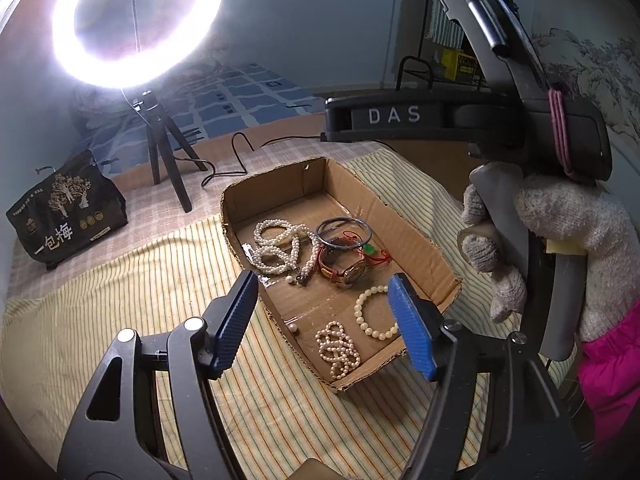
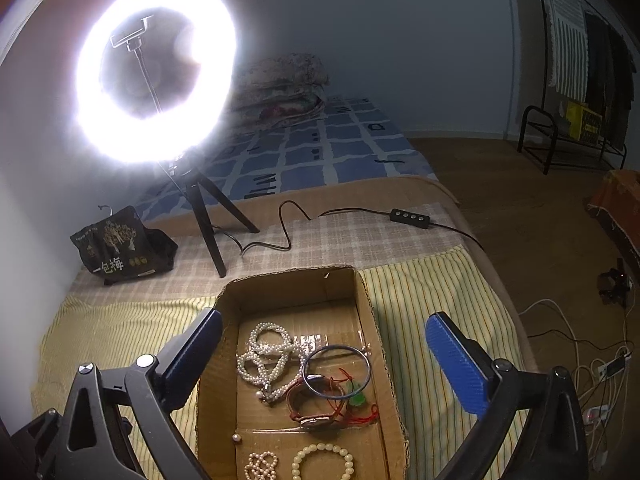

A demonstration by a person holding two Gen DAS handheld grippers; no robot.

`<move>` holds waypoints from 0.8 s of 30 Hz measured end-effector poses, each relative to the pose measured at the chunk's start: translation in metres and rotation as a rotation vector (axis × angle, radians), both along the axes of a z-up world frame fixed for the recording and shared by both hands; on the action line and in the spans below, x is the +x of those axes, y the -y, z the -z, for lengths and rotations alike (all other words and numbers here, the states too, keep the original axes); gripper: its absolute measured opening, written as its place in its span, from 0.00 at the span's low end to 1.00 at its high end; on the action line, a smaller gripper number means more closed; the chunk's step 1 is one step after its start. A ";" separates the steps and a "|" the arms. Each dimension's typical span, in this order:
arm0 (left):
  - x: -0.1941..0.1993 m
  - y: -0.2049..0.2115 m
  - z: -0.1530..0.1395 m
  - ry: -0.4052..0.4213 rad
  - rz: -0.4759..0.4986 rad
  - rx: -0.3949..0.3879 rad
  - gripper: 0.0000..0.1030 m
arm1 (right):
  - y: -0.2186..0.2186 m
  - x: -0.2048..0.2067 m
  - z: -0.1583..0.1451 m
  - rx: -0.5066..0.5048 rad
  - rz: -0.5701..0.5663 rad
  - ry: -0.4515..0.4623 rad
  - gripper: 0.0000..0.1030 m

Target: Organize jewelry

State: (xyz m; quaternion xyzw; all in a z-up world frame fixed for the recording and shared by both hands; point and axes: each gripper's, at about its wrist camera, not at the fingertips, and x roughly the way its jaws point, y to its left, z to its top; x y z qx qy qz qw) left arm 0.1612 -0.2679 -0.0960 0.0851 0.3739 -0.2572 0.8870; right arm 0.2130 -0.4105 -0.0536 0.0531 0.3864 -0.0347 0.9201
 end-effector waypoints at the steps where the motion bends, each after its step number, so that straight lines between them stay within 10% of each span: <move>1: 0.000 -0.001 0.000 0.002 -0.001 -0.001 0.68 | -0.002 -0.001 0.000 -0.009 -0.002 -0.002 1.00; 24: -0.025 -0.038 -0.031 0.076 -0.039 -0.021 0.68 | -0.022 -0.040 -0.032 -0.091 0.002 0.044 1.00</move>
